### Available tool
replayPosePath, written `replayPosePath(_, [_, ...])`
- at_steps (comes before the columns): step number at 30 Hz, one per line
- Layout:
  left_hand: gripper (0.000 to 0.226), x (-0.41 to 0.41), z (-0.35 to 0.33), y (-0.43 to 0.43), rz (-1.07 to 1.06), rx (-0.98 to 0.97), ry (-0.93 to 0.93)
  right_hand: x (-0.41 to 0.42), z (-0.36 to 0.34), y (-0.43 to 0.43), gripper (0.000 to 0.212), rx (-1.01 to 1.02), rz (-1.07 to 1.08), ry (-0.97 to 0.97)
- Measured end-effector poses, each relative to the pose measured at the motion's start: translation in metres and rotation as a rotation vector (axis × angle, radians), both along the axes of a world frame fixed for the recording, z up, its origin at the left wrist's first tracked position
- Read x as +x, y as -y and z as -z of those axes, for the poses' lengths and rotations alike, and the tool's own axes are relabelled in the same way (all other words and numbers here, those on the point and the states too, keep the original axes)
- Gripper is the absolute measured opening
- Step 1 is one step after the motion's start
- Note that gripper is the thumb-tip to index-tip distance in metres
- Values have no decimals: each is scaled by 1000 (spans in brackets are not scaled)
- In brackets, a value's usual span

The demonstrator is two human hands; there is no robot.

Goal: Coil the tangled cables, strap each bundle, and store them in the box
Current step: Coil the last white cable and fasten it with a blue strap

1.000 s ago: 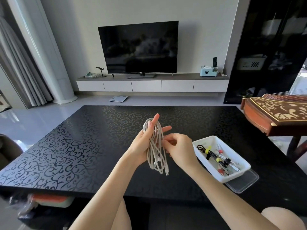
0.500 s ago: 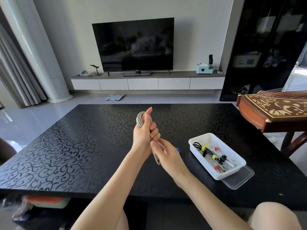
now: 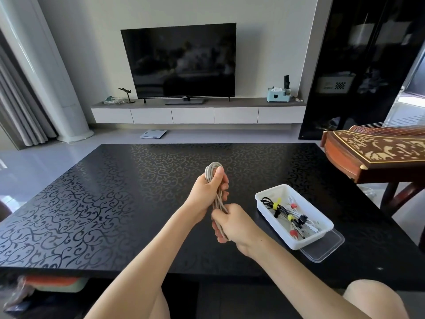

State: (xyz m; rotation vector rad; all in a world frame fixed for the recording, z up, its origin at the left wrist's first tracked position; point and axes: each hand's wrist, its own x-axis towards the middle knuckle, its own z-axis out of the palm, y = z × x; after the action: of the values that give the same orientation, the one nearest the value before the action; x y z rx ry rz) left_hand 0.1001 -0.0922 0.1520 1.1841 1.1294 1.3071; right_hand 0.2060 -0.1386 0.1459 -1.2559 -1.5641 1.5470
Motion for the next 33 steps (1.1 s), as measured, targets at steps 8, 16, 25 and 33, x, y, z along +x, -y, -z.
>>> replayPosePath(8, [80, -33, 21, 13, 361, -288, 563, 20, -7, -16, 27, -377, -21, -664])
replayPosePath(16, [74, -13, 23, 21, 455, -307, 464, 17, 4, -12, 21, -722, -157, -789])
replayPosePath(25, [43, 8, 30, 1, 91, -432, 530, 18, 37, -20, 19, -824, -25, -734])
replayPosePath(33, [46, -4, 48, -26, -15, -393, 300, 34, 50, -46, 26, -582, -210, -468])
